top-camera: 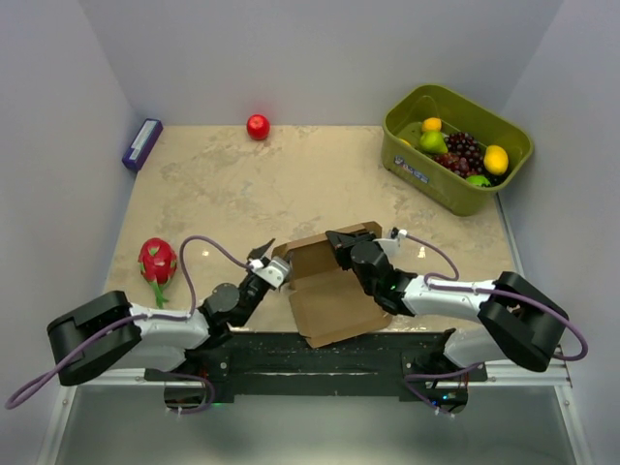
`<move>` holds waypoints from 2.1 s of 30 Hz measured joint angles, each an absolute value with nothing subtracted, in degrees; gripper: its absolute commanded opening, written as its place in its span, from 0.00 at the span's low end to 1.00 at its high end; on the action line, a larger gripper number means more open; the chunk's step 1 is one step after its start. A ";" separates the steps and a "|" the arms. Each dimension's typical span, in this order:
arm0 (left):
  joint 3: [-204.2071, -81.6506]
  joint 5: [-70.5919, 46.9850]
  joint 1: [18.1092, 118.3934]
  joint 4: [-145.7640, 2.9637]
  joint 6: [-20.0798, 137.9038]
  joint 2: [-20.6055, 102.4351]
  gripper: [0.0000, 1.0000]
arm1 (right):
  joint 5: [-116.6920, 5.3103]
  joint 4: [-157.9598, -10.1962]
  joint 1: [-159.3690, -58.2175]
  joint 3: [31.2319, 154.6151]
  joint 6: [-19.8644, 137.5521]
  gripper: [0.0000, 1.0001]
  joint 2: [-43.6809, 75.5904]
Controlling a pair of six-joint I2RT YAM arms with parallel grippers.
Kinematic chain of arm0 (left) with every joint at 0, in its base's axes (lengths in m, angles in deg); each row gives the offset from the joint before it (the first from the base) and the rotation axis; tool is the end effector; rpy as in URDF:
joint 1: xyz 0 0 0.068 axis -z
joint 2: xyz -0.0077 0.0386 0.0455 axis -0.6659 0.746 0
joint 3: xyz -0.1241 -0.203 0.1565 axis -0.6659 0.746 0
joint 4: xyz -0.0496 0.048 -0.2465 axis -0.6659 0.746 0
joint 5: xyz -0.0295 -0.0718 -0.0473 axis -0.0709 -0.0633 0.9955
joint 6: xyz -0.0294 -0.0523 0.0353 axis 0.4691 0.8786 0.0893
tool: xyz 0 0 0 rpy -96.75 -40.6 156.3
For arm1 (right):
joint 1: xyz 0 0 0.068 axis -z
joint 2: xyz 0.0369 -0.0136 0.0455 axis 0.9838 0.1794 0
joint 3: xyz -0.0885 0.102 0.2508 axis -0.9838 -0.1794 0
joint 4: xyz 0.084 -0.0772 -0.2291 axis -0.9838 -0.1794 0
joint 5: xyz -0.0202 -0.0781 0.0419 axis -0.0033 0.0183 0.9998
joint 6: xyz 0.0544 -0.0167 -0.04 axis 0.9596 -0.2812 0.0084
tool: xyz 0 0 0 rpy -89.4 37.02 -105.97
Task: Fold the paper box
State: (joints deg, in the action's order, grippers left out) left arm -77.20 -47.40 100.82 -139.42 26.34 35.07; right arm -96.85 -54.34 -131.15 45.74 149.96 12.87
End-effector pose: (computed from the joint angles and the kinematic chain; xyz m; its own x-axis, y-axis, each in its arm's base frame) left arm 0.1295 -0.1654 0.2013 0.2474 0.2060 -0.9468 0.4702 0.8288 0.3032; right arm 0.1969 0.1972 0.1987 -0.2969 0.9529 -0.0613 0.2604 0.1426 0.9549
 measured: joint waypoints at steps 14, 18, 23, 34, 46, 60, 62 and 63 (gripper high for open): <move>-79.67 -50.04 100.75 -111.73 48.17 7.31 0.88 | -96.85 -50.18 -131.15 42.55 150.72 0.00 12.17; -81.02 -53.39 98.98 -101.09 55.28 3.16 0.88 | -96.85 -49.13 -131.15 41.78 151.05 0.00 12.00; -83.84 -51.27 88.45 -91.19 63.08 5.21 0.89 | -96.78 -48.26 -131.15 41.34 151.18 0.00 12.00; -85.79 -42.02 83.01 -84.74 67.30 20.53 0.81 | -96.81 -48.39 -131.15 40.71 151.47 0.00 10.93; -81.66 -27.64 82.94 -95.05 64.35 21.25 0.73 | -96.81 -49.42 -131.15 40.71 151.47 0.01 10.44; -81.09 -21.98 82.96 -102.90 62.69 24.80 0.68 | -96.81 -49.37 -131.15 40.71 151.45 0.00 10.51; -80.52 -21.78 82.96 -104.54 62.73 25.52 0.68 | -96.81 -49.16 -131.15 40.71 151.34 0.00 10.53; -80.17 -21.74 82.96 -105.13 62.75 25.69 0.68 | -96.81 -49.11 -131.15 40.69 151.25 0.00 10.53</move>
